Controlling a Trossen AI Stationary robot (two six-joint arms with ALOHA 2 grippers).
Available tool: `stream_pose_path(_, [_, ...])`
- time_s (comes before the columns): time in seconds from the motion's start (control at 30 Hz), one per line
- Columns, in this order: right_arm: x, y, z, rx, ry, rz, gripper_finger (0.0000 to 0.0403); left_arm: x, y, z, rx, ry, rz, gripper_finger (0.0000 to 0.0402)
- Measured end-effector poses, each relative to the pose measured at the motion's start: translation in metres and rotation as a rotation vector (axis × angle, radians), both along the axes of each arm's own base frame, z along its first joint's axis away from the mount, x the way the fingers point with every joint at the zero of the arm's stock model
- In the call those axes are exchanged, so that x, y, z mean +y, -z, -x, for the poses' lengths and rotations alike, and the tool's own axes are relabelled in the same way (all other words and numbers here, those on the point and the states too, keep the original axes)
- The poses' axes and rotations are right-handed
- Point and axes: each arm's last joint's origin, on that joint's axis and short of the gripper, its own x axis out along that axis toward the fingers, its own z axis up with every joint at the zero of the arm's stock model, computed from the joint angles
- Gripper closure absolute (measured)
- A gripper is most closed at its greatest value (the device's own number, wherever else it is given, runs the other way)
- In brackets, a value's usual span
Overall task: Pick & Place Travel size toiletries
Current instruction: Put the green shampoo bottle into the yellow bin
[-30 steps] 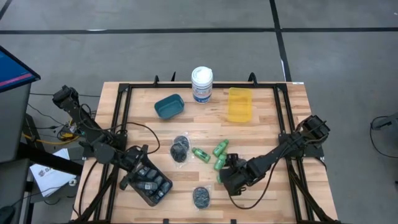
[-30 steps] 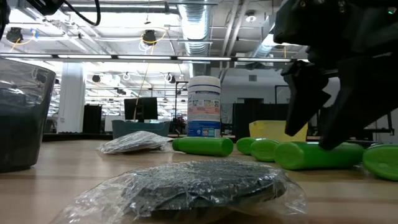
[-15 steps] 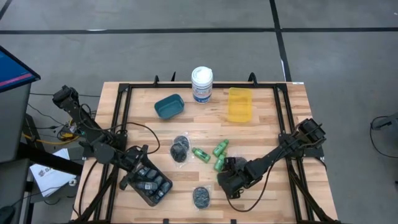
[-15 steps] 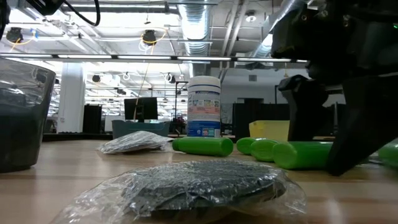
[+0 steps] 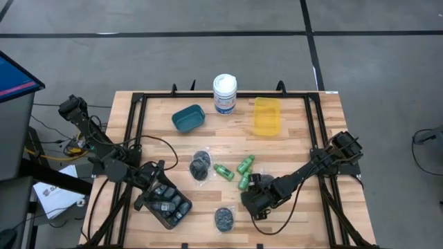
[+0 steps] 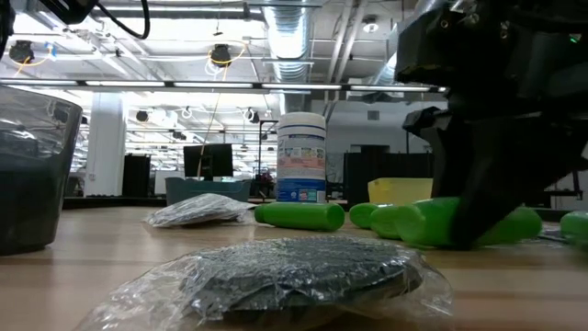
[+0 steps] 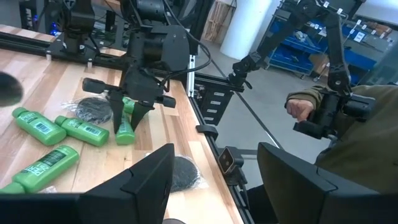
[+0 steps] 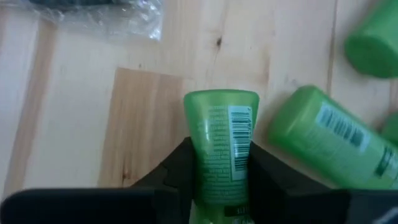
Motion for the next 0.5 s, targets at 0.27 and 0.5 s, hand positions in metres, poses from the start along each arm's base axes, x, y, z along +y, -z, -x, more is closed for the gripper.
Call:
stream_pose_path(0.27, [0.001, -0.034, -0.023, -0.078, -0.1, 0.016, 0.0317, 0.001, 0.0, 0.0, -0.01, -0.021, -0.024, 0.0175])
stream_pose_path(0.5, [-0.025, -0.07, -0.046, -0.136, -0.147, 0.089, 0.0317, 0.001, 0.0, 0.0, -0.037, -0.034, -0.102, 0.0175])
